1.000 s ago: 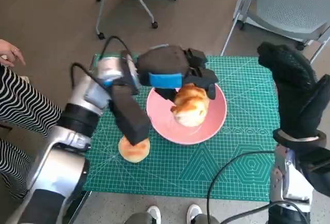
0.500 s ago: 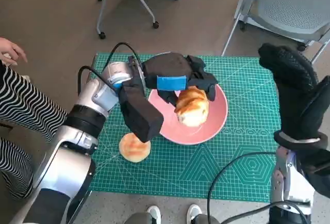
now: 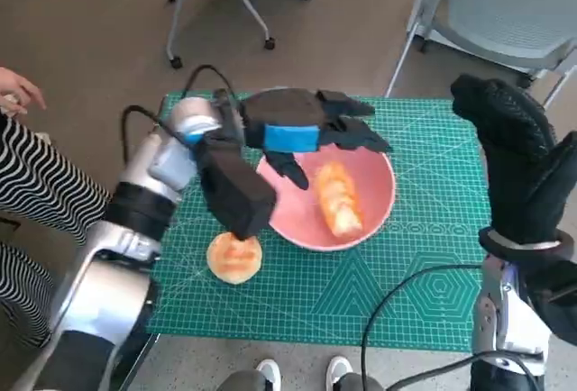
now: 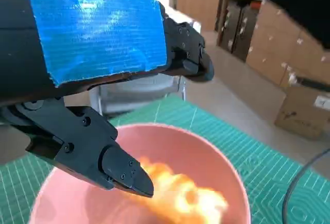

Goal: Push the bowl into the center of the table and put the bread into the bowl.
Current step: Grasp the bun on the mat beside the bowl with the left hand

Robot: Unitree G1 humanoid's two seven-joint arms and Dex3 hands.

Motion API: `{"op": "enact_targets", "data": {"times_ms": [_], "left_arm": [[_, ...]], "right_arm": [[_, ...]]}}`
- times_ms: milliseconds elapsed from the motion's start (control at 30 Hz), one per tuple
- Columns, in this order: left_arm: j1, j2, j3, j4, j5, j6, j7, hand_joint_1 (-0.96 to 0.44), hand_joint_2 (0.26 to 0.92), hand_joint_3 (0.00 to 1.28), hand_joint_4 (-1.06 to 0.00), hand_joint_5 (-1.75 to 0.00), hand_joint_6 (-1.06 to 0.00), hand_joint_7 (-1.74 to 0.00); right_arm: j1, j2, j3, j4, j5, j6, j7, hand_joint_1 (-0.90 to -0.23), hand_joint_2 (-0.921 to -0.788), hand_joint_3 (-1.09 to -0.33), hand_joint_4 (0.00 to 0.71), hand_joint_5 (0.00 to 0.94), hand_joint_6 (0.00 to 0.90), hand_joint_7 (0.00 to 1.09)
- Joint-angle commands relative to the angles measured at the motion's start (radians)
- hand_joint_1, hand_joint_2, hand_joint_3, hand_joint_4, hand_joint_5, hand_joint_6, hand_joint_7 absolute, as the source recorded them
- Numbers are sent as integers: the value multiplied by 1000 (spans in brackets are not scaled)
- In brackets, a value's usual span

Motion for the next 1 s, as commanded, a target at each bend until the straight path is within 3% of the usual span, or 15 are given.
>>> {"op": "enact_targets", "data": {"times_ms": [33,333,500,767,1000], "left_arm": [[52,71,40,-63,-26,-26,10,-343,762,6,-20,0,-160,-131],[94,111,69,-135,-36,-22,5,-419,765,4,0,1,-141,-114],[304,270,181,-393,-172,32,-54,-471,766,4,-26,-11,-148,-114],[537,373,278,-709,-161,237,-70,-571,835,27,-101,-34,-159,-127],[711,398,361,-884,-152,375,-45,-582,828,13,-177,-52,-193,-151]], "right_arm": [[11,3,4,11,8,13,0,-687,-921,-670,186,1,84,537],[10,4,5,14,11,11,2,-687,-921,-669,186,1,83,534],[-1,9,8,37,24,0,14,-684,-921,-669,186,1,83,533],[1,9,8,43,31,-4,17,-680,-921,-670,187,1,84,531],[4,6,7,34,41,4,22,-684,-921,-670,187,1,87,529]]}}
